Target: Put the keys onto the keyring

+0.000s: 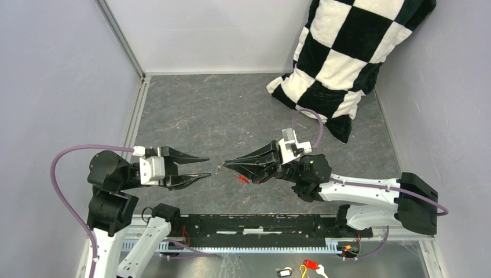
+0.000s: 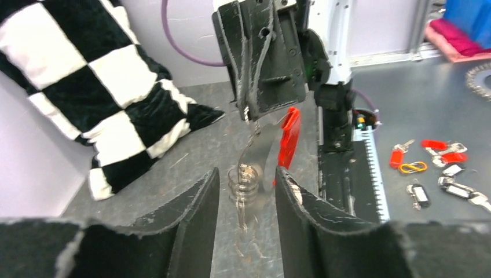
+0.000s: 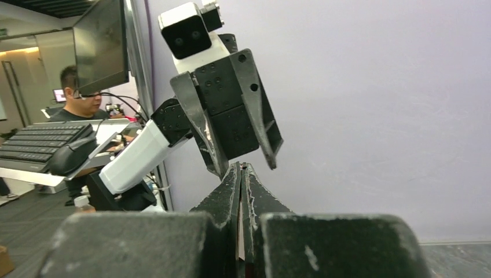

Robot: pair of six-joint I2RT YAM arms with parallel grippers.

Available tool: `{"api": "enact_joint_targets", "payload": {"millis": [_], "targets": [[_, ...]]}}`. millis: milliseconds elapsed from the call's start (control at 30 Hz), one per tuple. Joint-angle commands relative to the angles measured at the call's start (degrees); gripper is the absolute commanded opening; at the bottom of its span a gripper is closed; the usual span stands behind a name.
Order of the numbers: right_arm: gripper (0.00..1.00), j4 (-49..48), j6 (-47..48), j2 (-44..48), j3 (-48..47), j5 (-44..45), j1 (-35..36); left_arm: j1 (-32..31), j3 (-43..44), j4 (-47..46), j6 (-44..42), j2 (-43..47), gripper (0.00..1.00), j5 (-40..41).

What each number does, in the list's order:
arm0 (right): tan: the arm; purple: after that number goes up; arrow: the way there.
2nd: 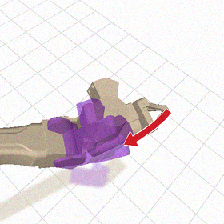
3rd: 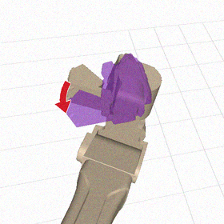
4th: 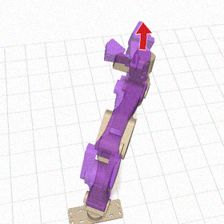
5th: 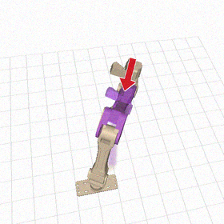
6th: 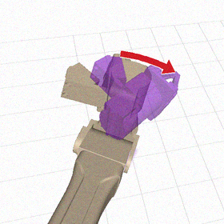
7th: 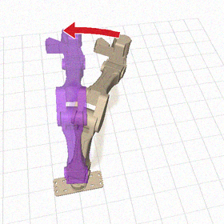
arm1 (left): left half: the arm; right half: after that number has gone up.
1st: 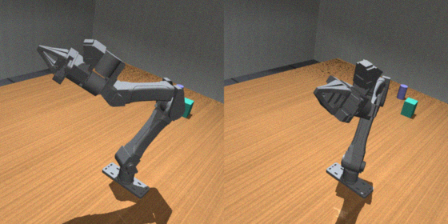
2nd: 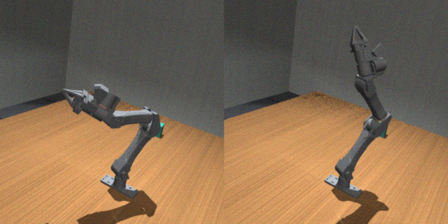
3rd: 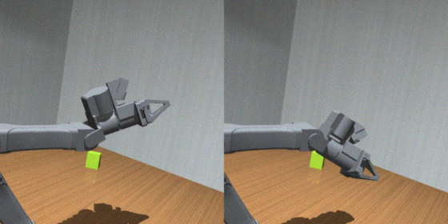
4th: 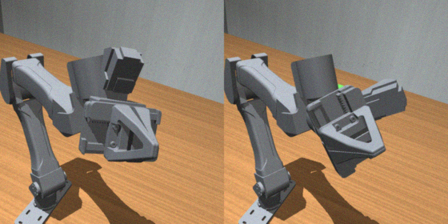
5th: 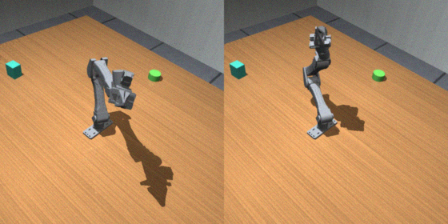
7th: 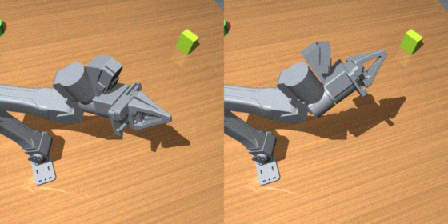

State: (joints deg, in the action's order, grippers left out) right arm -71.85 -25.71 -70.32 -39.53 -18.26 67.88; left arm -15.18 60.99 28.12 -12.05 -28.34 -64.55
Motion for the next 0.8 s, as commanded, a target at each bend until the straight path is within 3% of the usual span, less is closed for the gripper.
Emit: {"api": "enact_joint_targets", "payload": {"millis": [0,200,767], "targets": [[0.01,-0.78,6.23,1.18,-0.35,4.65,1.71,0.15,-2.45,-9.98,14.81,-0.95,0.43,-4.92],[0.01,-2.28,5.87,-0.42,-1.2,4.71,2.3,0.15,-5.57,-12.4,20.48,-2.35,0.37,-12.25],[0.01,-0.04,7.39,-2.96,-3.01,4.49,3.97,0.15,-4.77,-12.03,20.8,-4.59,0.32,-11.65]]}}
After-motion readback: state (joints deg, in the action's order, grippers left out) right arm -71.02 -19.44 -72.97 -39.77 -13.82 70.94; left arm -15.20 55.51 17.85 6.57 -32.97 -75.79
